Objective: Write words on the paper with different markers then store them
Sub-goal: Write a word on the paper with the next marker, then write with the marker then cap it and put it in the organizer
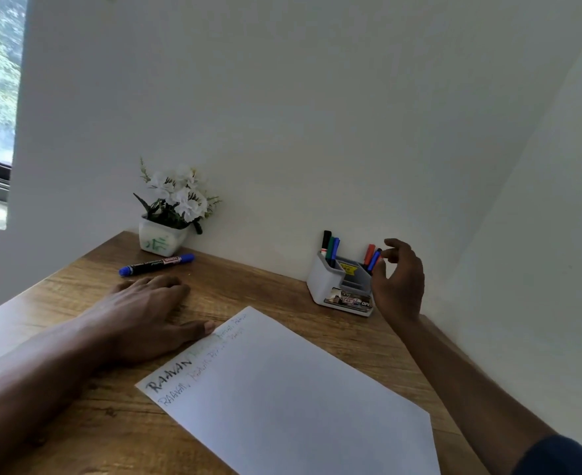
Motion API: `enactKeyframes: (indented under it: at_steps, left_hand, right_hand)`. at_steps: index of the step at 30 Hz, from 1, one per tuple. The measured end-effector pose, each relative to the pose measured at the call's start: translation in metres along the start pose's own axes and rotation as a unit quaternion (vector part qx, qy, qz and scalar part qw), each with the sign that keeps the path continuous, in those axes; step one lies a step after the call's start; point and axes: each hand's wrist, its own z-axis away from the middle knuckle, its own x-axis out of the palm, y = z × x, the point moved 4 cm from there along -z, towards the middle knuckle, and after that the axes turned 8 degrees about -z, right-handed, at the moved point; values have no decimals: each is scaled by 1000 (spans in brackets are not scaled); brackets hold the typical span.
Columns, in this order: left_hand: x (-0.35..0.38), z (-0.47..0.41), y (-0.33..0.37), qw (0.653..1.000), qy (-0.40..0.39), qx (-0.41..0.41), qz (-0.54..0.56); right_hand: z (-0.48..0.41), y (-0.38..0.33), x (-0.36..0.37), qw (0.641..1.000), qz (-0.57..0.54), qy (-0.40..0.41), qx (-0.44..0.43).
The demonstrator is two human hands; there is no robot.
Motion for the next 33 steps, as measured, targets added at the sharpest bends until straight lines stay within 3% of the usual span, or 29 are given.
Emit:
enactKeyframes:
  at_steps: [4, 9, 14, 18, 20, 23, 30, 33]
  left_hand:
    - [-1, 2, 3, 1000, -10, -9, 0]
    - [-3, 4, 4, 1000, -15, -6, 12]
    - [-2, 4, 5, 1000, 1, -12, 13]
    - [1, 1, 2, 1000, 10, -15, 17]
    - [1, 1, 3, 1000, 19, -12, 17]
    - [-1, 2, 6, 999, 26, -5, 21]
    - [-5, 5, 8, 1000, 20, -7, 19]
    - [-5, 4, 7, 1000, 16, -3, 26]
  right_hand:
    - [31, -58, 13, 980, -107, -106, -127]
    - [47, -115, 75, 927, -174, -301, -141]
    - [45, -171, 150, 882, -144, -399, -204]
    - [50, -209, 196, 823, -3, -463, -329]
    - [57, -219, 210, 790, 66, -476, -381]
    - [64, -225, 220, 775, 79, -483, -401]
    - [56, -218, 192, 784, 88, -407, -461]
    - [45, -208, 152, 827, 91, -326, -448]
